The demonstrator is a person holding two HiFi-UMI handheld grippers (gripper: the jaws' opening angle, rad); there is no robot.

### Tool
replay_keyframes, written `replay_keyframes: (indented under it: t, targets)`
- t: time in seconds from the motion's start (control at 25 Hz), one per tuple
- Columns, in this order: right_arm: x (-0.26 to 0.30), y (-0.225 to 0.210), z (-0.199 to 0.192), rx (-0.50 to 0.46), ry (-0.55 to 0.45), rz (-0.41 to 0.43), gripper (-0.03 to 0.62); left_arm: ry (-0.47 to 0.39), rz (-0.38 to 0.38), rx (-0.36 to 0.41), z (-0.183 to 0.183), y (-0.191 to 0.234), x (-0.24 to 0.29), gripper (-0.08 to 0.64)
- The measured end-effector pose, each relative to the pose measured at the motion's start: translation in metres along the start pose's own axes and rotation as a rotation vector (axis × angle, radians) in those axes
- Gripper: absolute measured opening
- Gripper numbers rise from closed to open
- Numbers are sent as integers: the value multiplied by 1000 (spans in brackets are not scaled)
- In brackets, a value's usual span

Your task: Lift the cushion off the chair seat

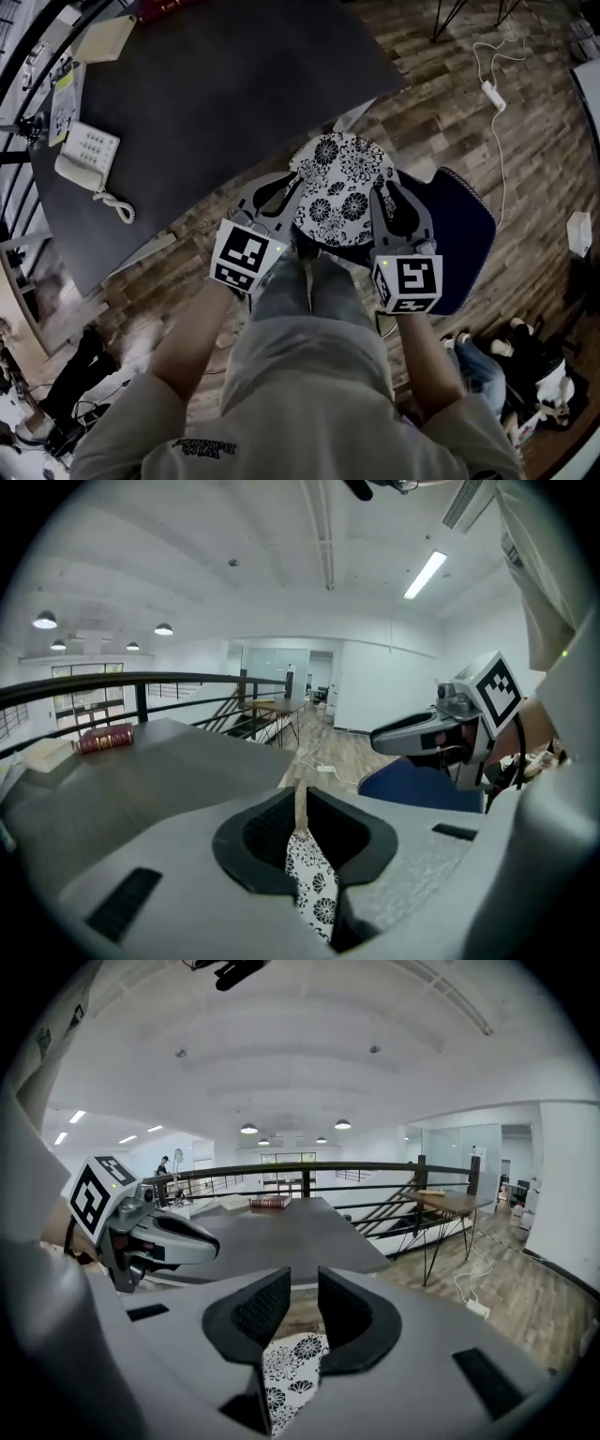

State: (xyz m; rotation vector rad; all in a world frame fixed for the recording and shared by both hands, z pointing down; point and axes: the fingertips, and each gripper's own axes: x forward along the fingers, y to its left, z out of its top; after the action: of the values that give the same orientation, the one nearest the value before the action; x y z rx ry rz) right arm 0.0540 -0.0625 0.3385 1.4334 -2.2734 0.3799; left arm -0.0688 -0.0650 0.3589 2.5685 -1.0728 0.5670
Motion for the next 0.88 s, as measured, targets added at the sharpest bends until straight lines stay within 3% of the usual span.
replay_keyframes:
  t: [0.16, 0.4, 0.64, 0.88]
  targets:
    - [28, -9, -40, 30, 63, -13, 93, 73, -28, -50, -47, 5, 34, 33]
    - [67, -21, -107, 32, 171, -19, 140, 106, 3, -86, -125, 25, 83, 75]
    - [101, -25, -178, 40, 263, -20, 146, 234, -15, -183, -220, 40, 124, 100]
    - [130, -24, -234, -30, 329, -14, 176, 328, 0, -223, -293, 52, 148, 149]
